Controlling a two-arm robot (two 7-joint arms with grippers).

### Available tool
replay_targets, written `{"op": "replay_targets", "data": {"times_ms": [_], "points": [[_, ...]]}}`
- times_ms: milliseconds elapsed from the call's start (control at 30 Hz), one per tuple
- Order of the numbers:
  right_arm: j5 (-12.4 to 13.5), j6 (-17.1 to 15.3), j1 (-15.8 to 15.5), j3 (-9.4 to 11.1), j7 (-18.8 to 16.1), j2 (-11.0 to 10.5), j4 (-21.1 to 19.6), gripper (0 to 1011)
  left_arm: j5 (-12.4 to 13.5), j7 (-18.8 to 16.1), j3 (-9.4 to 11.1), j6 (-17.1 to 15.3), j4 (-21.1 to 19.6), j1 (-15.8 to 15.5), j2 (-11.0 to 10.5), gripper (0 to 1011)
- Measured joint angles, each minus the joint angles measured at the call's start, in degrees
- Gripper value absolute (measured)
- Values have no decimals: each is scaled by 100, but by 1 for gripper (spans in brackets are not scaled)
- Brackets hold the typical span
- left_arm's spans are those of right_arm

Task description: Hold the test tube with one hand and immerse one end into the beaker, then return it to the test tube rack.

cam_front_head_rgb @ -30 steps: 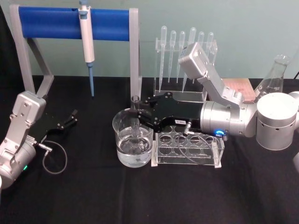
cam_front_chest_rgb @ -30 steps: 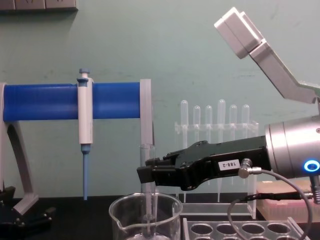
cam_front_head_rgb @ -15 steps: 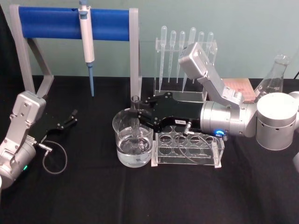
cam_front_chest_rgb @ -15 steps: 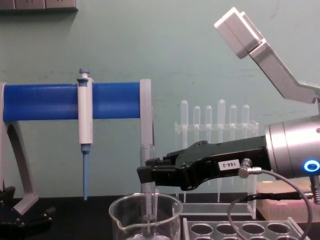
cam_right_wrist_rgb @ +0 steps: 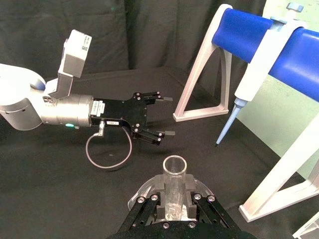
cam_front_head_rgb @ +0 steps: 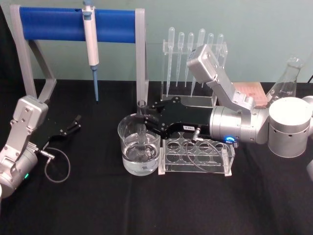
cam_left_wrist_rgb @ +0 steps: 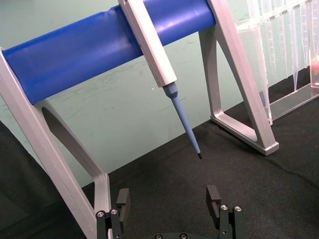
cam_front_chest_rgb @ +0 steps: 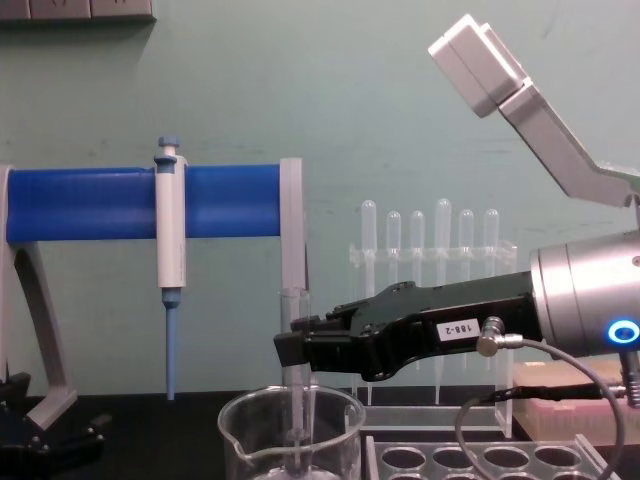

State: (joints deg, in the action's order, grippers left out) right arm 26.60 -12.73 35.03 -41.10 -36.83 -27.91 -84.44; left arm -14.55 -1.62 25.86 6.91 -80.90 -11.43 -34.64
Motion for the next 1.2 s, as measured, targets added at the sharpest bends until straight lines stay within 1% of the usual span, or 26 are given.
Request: {"op": "replay_targets", "data": {"times_ms": [1200], "points": [[0,0,0,0,0,0,0,222,0,0,0,0,0,0,0,1000]]}}
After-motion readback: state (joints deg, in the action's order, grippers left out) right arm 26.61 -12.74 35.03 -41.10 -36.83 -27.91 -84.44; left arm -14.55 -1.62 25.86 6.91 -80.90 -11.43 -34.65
